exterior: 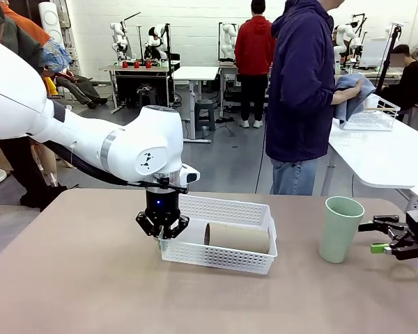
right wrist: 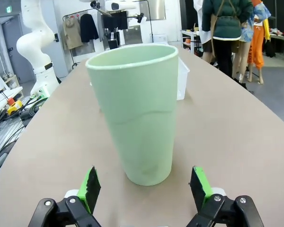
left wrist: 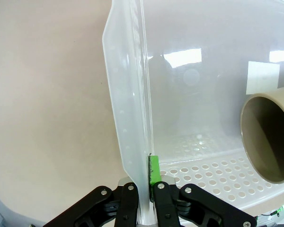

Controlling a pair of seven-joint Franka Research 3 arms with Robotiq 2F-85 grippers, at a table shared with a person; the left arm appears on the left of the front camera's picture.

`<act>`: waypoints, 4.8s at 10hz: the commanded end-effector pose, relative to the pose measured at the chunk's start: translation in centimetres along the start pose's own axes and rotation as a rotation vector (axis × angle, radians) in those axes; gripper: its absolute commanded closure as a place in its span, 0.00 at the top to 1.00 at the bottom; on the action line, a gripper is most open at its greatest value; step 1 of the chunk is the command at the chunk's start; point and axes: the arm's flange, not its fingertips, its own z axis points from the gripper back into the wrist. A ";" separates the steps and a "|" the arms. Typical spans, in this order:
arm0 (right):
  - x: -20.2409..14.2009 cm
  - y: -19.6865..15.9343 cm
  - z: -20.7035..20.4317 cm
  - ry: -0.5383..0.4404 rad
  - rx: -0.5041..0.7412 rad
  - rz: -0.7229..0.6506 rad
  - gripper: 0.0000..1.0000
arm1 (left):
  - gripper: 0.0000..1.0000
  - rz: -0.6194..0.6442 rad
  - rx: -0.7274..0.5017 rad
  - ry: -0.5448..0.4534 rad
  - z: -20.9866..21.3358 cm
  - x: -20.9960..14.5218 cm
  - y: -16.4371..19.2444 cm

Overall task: Clean and organize the cups into the basket.
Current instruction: Pick up the Reusable plastic cup from the right side of the table and stack it inside the Organizing basket in the center of the table.

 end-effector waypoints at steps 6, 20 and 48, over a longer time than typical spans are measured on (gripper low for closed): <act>-1.0 -1.4 -4.6 0.020 0.115 0.039 1.00 | 0.00 -0.001 0.000 0.001 0.0 0.0 -0.2; -1.1 -2.9 -10.9 -0.009 0.140 0.044 0.41 | 0.00 -0.001 0.000 0.001 0.0 0.0 -0.2; 29.5 -0.2 -22.2 0.722 0.055 0.084 0.77 | 0.00 -0.001 0.000 0.001 0.0 0.0 -0.2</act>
